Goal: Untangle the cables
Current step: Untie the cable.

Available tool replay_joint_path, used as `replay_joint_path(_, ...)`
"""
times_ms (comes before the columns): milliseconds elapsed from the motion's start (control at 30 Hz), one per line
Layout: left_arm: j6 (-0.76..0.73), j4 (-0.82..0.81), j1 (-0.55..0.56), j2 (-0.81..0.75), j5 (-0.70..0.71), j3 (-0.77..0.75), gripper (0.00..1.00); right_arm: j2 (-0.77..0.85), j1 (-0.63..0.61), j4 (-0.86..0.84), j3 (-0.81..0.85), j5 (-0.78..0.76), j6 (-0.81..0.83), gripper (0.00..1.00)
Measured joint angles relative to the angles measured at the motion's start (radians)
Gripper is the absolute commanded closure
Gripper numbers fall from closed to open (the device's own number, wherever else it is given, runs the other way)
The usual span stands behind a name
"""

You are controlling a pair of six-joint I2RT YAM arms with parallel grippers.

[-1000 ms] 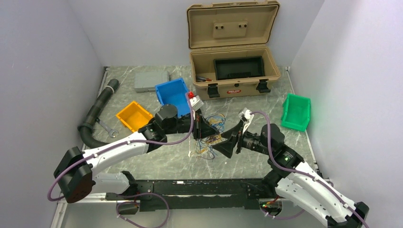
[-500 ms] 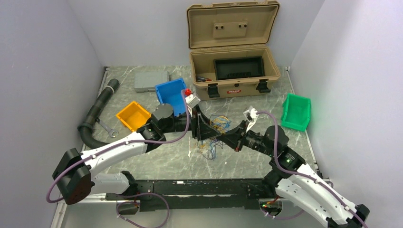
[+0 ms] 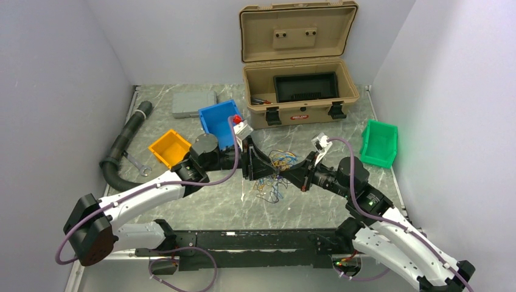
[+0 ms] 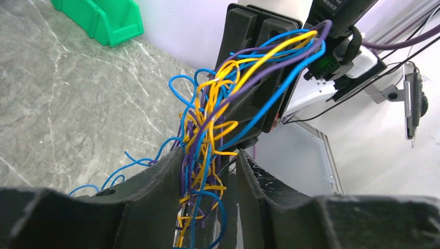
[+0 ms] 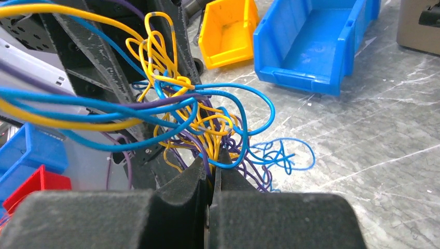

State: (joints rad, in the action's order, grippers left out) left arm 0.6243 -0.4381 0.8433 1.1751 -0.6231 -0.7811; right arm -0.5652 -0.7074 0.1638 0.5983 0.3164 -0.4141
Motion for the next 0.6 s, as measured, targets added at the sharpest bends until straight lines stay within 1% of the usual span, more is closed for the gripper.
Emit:
replay_joint_path(67,-0.009,0.011,0.0,0.0,0.0,0.0,0.72,-0.01,0.0,0.007,0.007,0.003,0.0,1.0)
replay_joint_path(100,-0.013,0.018,0.0,0.0,0.002,0.0,0.82,-0.011,0.0,0.009,0.008,0.004,0.0,1.0)
replay_joint_path(133,-0.021,0.026,-0.001,0.0,0.005,0.0,0.95,-0.011,0.0,0.009,0.009,0.005,-0.001,1.0)
replay_joint_path(167,-0.03,0.037,0.0,0.0,0.011,-0.002,1.0,-0.011,0.0,0.011,0.01,0.005,-0.001,1.0)
replay_joint_path(300,-0.072,0.109,0.003,0.0,0.063,-0.021,1.0,-0.019,0.0,0.047,0.026,-0.026,-0.008,1.0)
replay_joint_path(367,-0.098,0.18,0.007,-0.007,0.129,-0.039,1.0,-0.028,-0.003,0.095,0.051,-0.106,-0.025,0.98)
replay_joint_path(400,-0.114,0.233,0.011,-0.016,0.186,-0.048,1.0,-0.031,-0.005,0.121,0.064,-0.154,-0.036,0.99)
replay_joint_path(500,-0.135,0.378,0.011,-0.06,0.353,-0.064,1.0,-0.035,-0.015,0.231,0.116,-0.403,-0.12,1.0)
replay_joint_path(600,-0.136,0.492,-0.017,-0.114,0.48,-0.071,1.0,-0.033,-0.02,0.375,0.153,-0.668,-0.274,1.0)
